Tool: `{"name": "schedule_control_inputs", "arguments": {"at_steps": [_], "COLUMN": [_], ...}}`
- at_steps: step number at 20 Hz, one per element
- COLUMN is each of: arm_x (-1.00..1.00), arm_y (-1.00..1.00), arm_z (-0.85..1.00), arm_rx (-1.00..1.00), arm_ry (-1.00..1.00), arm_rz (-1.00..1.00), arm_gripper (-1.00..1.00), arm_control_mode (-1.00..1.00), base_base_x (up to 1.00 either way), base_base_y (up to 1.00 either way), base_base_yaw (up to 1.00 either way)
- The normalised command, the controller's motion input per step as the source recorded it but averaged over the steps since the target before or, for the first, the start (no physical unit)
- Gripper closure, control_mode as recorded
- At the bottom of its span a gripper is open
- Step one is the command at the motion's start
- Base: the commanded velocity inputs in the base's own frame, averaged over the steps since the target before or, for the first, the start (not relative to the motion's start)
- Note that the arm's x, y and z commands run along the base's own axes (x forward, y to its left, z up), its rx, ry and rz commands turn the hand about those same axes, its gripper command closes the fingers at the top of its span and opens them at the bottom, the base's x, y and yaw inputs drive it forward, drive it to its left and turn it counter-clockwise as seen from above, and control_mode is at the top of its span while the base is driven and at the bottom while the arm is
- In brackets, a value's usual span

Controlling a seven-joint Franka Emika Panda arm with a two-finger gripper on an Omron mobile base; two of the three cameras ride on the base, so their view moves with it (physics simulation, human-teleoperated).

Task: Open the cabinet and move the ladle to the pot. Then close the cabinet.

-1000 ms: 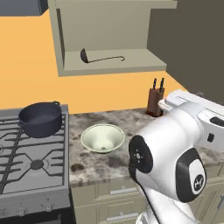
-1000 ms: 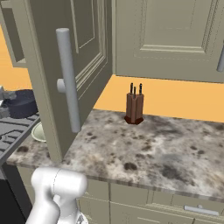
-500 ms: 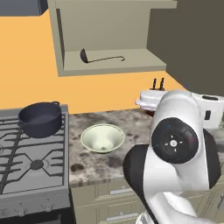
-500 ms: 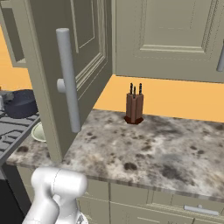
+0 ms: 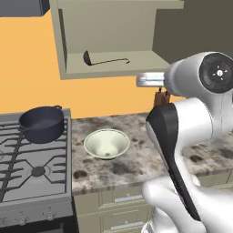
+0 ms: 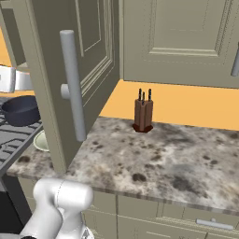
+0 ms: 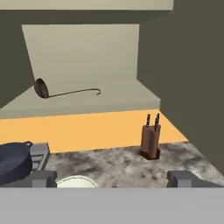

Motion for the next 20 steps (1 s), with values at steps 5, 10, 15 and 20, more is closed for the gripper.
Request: {"name": "schedule_control_inputs", "arguments": {"at_steps": [5, 10, 15, 20], "arm_x": [0.61, 0.65, 0.66, 0.75], "arm_y": [0.32, 0.3, 0.3, 0.32], "arm_z": [0.02, 0.0, 0.0, 0.0], "arm_rx": [0.01, 0.0, 0.01, 0.0], "arm_ry": [0.0, 0.04, 0.11, 0.14], "arm_rz": [0.17, 0.15, 0.16, 0.13], "arm_gripper": [-1.0, -1.0, -1.0, -1.0], "arm_control_mode": [-1.0, -1.0, -1.0, -1.0], "base_base_x": [0.0, 0.0, 0.0, 0.0], "base_base_y": [0.0, 0.0, 0.0, 0.0], "base_base_yaw": [0.0, 0.0, 0.0, 0.0]}}
